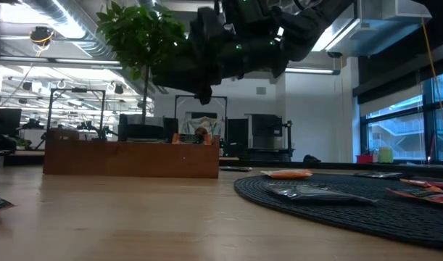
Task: Pick & Place Tea
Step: Put the white tea bag into the left section of the wooden organizer
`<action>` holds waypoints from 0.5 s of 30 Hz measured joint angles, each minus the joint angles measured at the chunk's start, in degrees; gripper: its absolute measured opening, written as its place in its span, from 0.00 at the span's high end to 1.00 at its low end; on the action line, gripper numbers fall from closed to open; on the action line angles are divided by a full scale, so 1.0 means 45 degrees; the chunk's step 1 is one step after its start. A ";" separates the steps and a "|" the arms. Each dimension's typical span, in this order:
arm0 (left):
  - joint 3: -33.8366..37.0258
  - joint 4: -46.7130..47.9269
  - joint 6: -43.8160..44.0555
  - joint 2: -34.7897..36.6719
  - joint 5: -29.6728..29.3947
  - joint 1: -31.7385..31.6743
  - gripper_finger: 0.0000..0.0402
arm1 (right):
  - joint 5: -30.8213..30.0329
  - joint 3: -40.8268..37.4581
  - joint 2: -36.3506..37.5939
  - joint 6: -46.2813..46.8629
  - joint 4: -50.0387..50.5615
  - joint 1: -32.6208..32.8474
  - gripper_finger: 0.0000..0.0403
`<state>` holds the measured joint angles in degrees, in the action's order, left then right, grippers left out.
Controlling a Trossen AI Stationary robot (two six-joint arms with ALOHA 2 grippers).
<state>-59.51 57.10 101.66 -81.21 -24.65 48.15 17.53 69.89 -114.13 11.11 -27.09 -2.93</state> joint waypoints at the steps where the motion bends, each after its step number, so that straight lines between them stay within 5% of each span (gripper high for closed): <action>1: 0.0000 0.0123 0.1007 -0.0301 0.0446 0.0098 0.90 | 0.0130 0.0000 0.0000 0.0082 0.0084 0.0066 0.69; 8: -0.0005 -0.0076 0.5791 -0.2291 0.1955 0.0691 0.90 | 0.0167 -0.0005 -0.0005 -0.0367 0.0146 0.0572 0.69; 15: -0.0003 -0.0047 0.5931 -0.3389 0.2512 0.0577 0.91 | 0.0172 -0.0005 0.0100 -0.0484 0.0027 0.0821 0.69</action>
<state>-59.52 56.89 128.35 -96.45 -13.34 50.74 18.31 69.87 -113.68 8.93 -26.97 0.76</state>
